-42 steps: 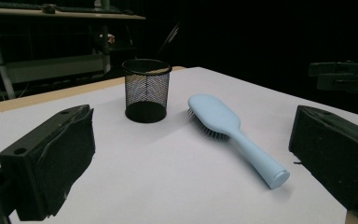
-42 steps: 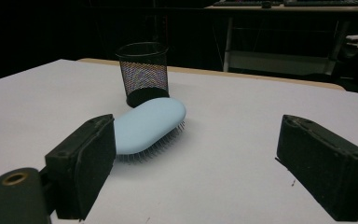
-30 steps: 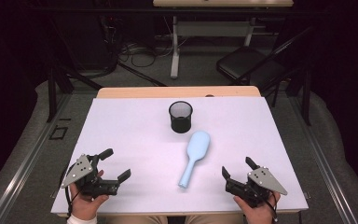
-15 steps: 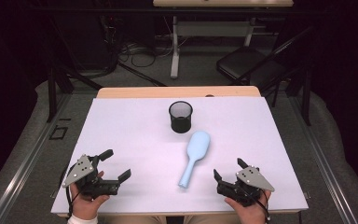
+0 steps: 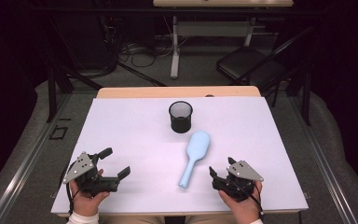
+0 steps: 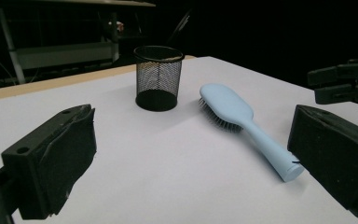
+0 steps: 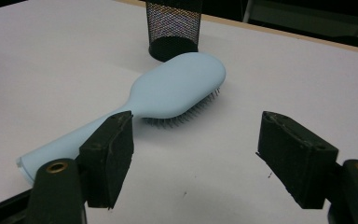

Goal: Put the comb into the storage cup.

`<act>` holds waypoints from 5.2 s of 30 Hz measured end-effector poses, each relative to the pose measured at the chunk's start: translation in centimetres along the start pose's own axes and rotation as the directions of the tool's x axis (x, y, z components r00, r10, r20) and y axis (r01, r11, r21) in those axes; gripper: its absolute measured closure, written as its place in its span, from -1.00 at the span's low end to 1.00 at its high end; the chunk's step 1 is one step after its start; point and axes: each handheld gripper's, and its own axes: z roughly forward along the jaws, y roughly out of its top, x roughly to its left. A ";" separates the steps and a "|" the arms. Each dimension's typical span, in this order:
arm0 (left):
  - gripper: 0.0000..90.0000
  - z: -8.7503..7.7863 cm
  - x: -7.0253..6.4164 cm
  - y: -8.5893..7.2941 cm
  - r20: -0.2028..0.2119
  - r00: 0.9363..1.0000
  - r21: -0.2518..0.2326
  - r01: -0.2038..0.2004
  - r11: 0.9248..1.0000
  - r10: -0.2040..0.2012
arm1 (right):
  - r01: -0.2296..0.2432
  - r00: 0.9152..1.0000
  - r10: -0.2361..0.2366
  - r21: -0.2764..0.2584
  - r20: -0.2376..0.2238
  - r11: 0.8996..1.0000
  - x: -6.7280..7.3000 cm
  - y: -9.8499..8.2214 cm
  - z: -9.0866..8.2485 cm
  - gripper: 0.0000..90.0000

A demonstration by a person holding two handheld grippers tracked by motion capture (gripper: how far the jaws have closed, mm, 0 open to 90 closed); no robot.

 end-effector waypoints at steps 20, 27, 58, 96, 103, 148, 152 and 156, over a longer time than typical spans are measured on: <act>-0.97 0.6 -0.3 0.2 0.006 1.000 0.042 -0.018 0.999 0.018 | -0.006 0.998 0.010 0.069 -0.055 0.998 1.2 2.1 1.6 0.05; -0.98 0.5 -0.3 0.2 0.000 1.000 0.044 -0.014 0.999 0.014 | -0.012 0.997 0.019 0.101 -0.072 0.995 2.0 2.9 2.2 0.07; -0.97 0.3 -0.4 0.0 -0.001 1.000 0.051 -0.017 0.999 0.017 | 0.041 0.982 -0.007 0.175 -0.190 0.984 6.4 2.9 4.8 0.84; -0.96 0.3 -0.3 -0.1 -0.003 1.000 0.057 -0.015 0.998 0.015 | 0.157 0.959 -0.071 0.301 -0.275 0.941 11.5 0.8 7.5 1.00; -0.96 0.3 -0.3 -0.2 0.002 1.000 0.058 -0.014 0.998 0.014 | 0.177 0.957 -0.087 0.318 -0.277 0.931 11.6 0.6 7.6 1.00; -0.95 0.4 -0.3 -0.2 -0.005 1.000 0.055 -0.014 0.998 0.014 | 0.156 0.974 -0.078 0.376 -0.215 0.913 8.8 -0.9 5.6 1.00; -0.95 0.3 -0.3 -0.2 -0.005 1.000 0.056 -0.013 0.998 0.013 | 0.152 0.976 -0.075 0.384 -0.207 0.911 8.3 -1.0 5.2 1.00; -0.95 0.3 -0.3 -0.2 -0.005 1.000 0.056 -0.014 0.998 0.014 | 0.147 0.978 -0.075 0.385 -0.197 0.911 8.0 -1.1 5.0 1.00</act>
